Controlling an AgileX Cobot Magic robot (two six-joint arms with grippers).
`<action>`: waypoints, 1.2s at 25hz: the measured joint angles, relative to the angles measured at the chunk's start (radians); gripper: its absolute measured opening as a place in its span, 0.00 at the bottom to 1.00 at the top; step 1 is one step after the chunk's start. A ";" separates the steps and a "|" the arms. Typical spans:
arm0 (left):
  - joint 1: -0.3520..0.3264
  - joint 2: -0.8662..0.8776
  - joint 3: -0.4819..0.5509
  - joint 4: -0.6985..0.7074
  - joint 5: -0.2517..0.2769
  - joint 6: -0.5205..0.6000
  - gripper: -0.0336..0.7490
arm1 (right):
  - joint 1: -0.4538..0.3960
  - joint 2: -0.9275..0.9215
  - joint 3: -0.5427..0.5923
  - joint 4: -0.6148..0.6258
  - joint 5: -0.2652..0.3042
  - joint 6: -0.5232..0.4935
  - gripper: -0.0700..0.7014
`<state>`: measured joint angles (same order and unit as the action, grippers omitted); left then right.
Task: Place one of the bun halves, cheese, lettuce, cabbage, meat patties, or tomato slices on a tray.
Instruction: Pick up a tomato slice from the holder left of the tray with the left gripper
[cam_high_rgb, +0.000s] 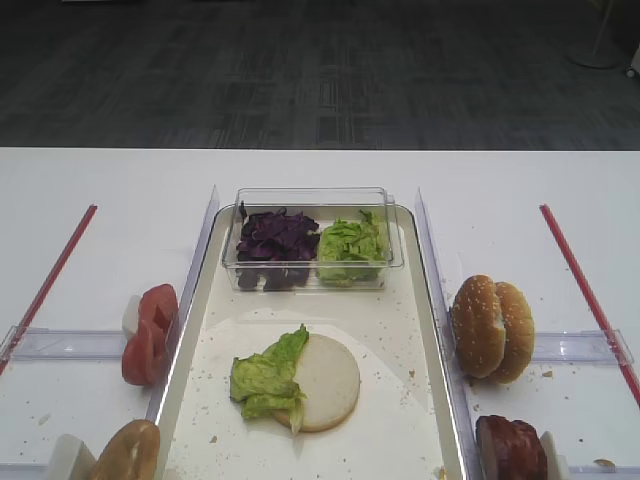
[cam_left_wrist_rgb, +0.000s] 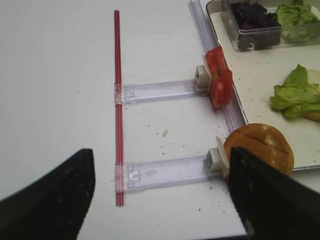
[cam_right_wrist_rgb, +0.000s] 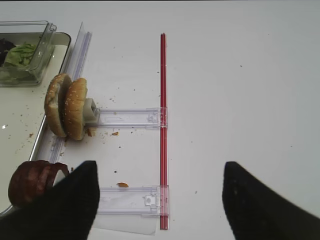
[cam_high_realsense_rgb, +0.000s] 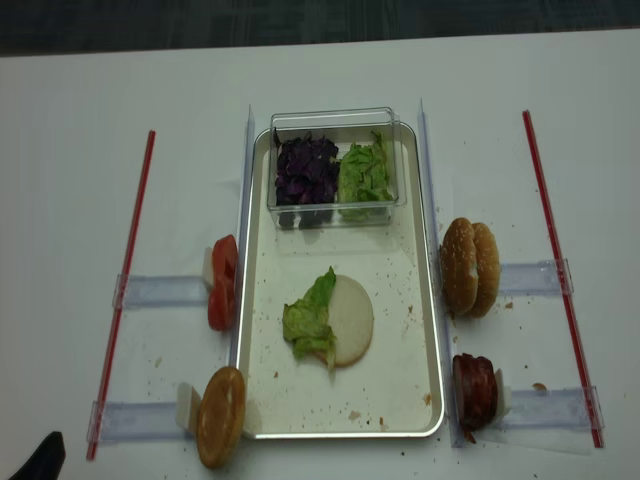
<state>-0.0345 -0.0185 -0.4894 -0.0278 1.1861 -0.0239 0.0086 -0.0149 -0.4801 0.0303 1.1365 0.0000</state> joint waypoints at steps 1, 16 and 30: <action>0.000 0.000 0.000 0.000 0.000 0.000 0.69 | 0.000 0.000 0.000 0.000 0.000 0.000 0.79; 0.000 0.000 0.000 0.000 0.000 0.000 0.69 | 0.000 0.000 0.000 0.000 0.000 0.000 0.71; 0.000 0.096 -0.030 -0.008 -0.087 0.010 0.69 | 0.000 0.000 0.000 0.000 0.000 0.000 0.61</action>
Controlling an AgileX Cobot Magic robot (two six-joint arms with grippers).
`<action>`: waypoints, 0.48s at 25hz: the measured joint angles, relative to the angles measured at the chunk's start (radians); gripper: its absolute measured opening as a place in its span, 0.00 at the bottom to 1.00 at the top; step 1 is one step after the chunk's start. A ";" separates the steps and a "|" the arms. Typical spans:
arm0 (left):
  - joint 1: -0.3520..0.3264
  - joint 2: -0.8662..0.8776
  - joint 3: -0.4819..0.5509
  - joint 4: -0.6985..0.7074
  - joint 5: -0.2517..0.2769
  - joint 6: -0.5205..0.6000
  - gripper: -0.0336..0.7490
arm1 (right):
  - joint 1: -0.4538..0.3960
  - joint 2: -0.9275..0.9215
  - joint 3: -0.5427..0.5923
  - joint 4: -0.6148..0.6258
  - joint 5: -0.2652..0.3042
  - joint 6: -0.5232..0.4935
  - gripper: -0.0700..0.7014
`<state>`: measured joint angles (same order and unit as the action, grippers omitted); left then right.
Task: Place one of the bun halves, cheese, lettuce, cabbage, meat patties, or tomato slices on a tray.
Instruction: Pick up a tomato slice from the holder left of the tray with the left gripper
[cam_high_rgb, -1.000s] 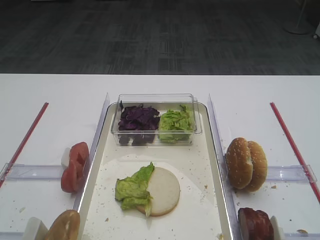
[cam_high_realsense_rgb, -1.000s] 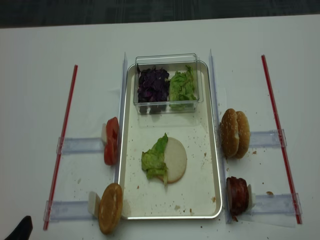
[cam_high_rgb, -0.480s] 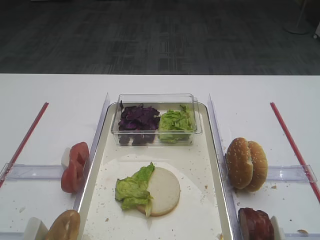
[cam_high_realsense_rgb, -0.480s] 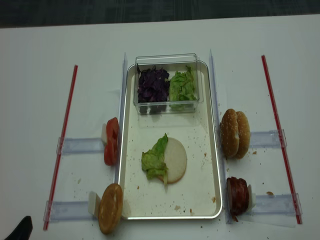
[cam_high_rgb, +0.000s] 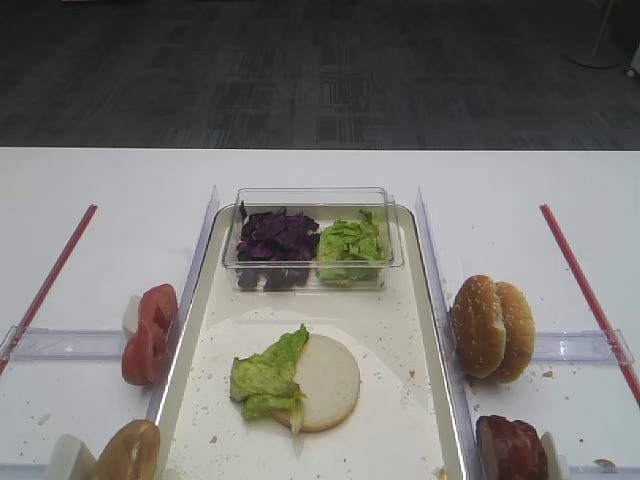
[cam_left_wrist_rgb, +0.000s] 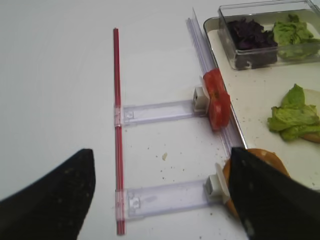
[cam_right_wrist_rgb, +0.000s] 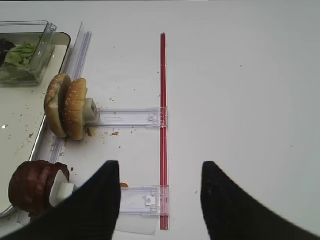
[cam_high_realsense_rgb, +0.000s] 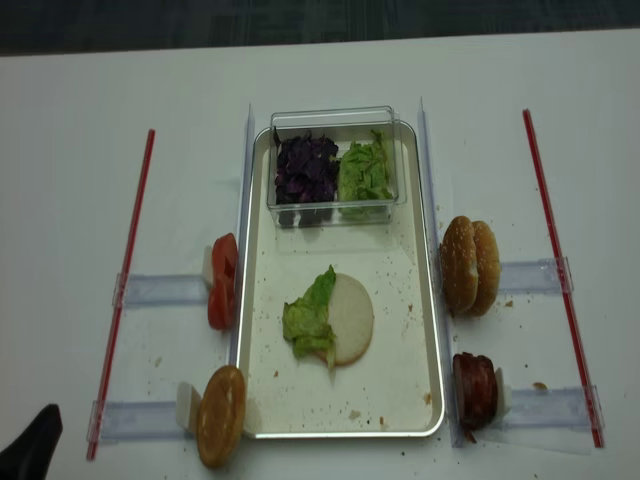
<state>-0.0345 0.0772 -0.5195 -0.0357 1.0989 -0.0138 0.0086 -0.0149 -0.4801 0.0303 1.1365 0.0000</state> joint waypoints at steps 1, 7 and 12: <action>0.000 0.039 -0.006 -0.006 -0.028 0.014 0.69 | 0.000 0.000 0.000 0.000 0.000 0.000 0.60; 0.000 0.409 -0.106 -0.043 -0.163 0.078 0.68 | 0.000 0.000 0.000 0.000 0.000 0.007 0.53; 0.000 0.733 -0.235 -0.055 -0.173 0.084 0.65 | 0.000 0.000 0.000 0.000 0.000 0.007 0.47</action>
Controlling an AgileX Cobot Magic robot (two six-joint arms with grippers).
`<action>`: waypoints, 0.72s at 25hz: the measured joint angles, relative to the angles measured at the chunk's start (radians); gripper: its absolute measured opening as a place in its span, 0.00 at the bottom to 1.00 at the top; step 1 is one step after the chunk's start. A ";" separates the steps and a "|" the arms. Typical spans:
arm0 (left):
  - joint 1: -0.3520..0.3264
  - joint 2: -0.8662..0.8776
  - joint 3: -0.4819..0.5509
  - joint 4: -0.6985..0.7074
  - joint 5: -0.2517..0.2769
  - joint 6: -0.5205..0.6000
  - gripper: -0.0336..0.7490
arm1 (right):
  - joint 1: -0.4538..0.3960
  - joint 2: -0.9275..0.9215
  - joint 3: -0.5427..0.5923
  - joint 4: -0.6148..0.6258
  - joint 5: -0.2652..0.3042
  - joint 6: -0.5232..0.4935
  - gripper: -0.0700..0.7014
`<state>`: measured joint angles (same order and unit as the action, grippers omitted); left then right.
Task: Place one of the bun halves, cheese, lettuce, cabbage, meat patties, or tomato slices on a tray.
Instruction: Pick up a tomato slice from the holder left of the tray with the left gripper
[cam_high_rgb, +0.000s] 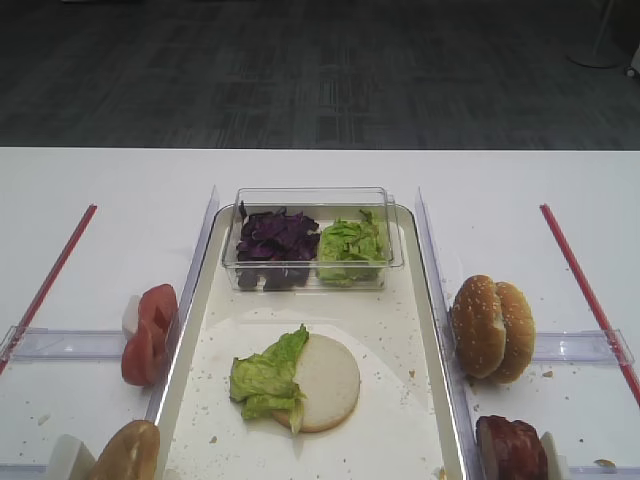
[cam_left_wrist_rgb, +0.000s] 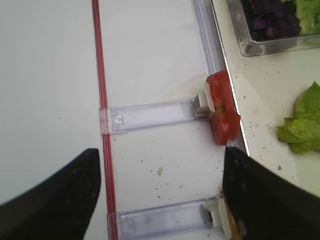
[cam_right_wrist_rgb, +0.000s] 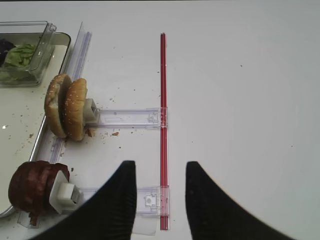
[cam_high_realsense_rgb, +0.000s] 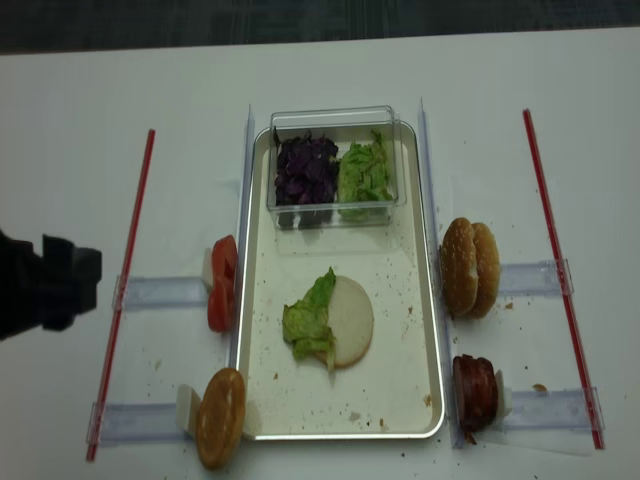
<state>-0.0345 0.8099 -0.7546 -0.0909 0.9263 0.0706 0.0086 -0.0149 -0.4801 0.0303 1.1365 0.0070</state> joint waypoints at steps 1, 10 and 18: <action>0.000 0.066 -0.028 -0.005 0.000 0.000 0.65 | 0.000 0.000 0.000 0.000 0.000 0.000 0.46; 0.000 0.534 -0.219 -0.075 -0.002 0.044 0.64 | 0.000 0.000 0.000 0.000 0.000 0.000 0.44; 0.000 0.763 -0.263 -0.075 -0.025 0.122 0.63 | 0.000 0.000 0.000 0.000 0.000 0.000 0.44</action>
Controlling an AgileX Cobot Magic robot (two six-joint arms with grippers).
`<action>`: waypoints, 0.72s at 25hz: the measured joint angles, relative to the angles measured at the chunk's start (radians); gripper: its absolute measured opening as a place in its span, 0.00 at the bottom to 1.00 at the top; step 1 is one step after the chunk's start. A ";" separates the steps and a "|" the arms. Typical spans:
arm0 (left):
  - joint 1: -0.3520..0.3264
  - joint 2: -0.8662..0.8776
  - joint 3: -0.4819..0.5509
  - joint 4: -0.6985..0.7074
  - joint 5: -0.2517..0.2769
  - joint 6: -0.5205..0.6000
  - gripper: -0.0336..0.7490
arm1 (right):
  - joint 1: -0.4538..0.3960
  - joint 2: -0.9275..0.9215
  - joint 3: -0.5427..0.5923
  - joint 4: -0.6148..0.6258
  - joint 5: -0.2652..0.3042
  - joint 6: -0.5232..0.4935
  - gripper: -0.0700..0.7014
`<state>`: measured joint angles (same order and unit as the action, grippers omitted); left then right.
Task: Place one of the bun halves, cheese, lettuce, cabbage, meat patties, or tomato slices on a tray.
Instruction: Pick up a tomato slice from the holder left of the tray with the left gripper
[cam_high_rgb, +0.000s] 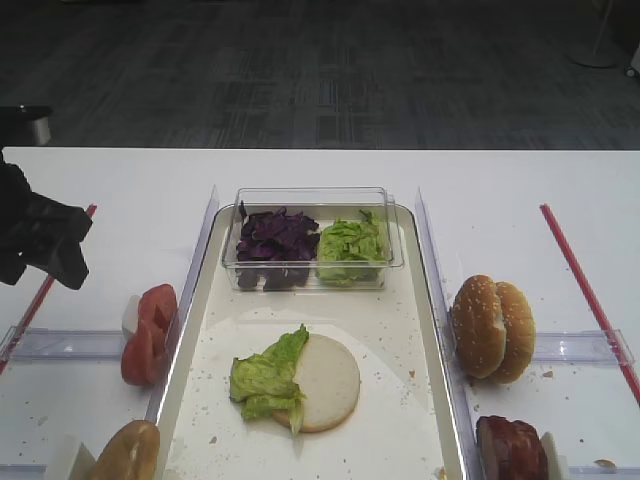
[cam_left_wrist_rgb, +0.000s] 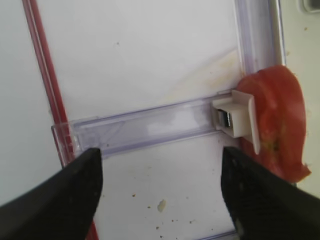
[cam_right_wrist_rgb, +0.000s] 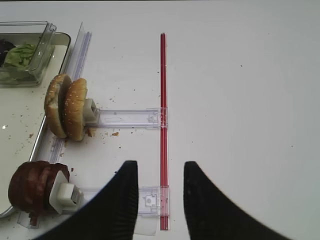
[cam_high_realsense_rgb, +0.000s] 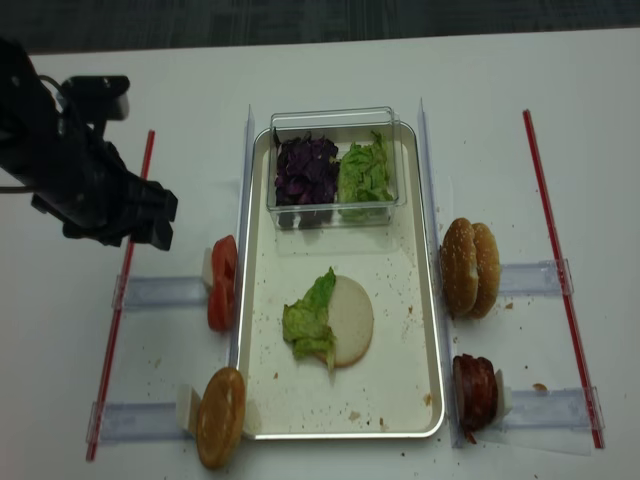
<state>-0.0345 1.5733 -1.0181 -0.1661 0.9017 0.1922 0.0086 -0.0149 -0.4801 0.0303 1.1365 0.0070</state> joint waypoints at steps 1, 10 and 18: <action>0.000 0.016 0.000 -0.001 -0.002 0.002 0.63 | 0.000 0.000 0.000 0.000 0.000 0.000 0.44; 0.000 0.039 0.000 -0.020 -0.006 0.008 0.63 | 0.000 0.000 0.000 0.000 0.000 0.000 0.39; -0.039 0.039 -0.024 -0.061 0.022 0.008 0.63 | 0.000 0.000 0.000 0.000 0.000 0.000 0.34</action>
<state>-0.0737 1.6124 -1.0423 -0.2271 0.9238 0.2007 0.0086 -0.0149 -0.4801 0.0303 1.1365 0.0070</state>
